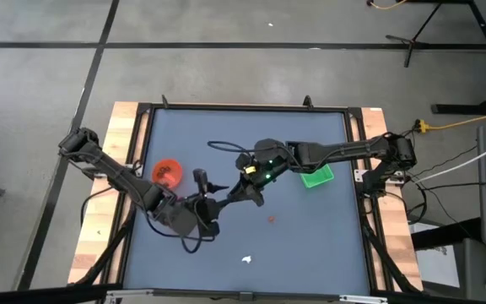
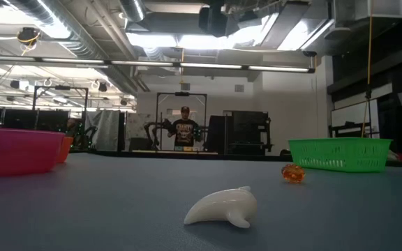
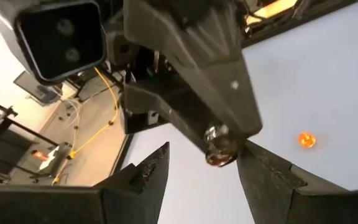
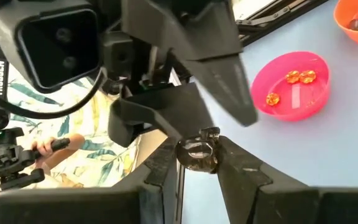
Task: Sort Halloween decoration
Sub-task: Put the black skull toy into the orange bowl
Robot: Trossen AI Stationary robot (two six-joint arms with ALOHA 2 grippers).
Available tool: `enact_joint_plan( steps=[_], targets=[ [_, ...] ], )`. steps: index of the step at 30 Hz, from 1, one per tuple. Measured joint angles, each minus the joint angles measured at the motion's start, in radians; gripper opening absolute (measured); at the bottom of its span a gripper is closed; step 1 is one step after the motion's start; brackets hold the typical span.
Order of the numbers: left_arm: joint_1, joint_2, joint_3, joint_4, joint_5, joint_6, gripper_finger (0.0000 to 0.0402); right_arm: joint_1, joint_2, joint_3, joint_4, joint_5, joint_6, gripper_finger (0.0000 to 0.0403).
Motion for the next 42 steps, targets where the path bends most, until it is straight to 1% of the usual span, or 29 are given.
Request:
enact_joint_plan(
  steps=[5,11,22,27,33,39,42],
  targets=[
    [-0.017,0.0,0.0,0.041,-0.001,0.01,0.0169,0.0,0.0,0.0,0.0,0.0,0.0,0.0097],
    [-0.029,0.0,0.0,0.105,-0.005,0.095,0.0169,0.0,0.0,0.0,0.005,-0.004,0.0,0.0097],
    [-0.027,0.0,0.0,0.105,-0.001,0.105,0.0169,0.002,0.0,0.0,0.068,-0.088,0.0,0.0097],
    [-0.028,0.0,0.0,0.113,0.0,0.111,0.0169,0.002,0.0,0.0,0.068,-0.088,0.0,0.0097],
    [-0.034,0.0,0.0,0.172,0.001,0.18,0.0169,0.002,0.0,0.0,0.068,-0.089,0.0,0.0097],
    [-0.034,0.0,0.0,0.172,0.0,0.184,0.0169,0.002,0.0,0.0,0.068,-0.089,0.0,0.0097],
    [-0.034,0.0,0.0,0.172,0.0,0.184,0.0162,0.002,0.0,0.0,0.068,-0.089,0.0,0.0097]
  ],
)
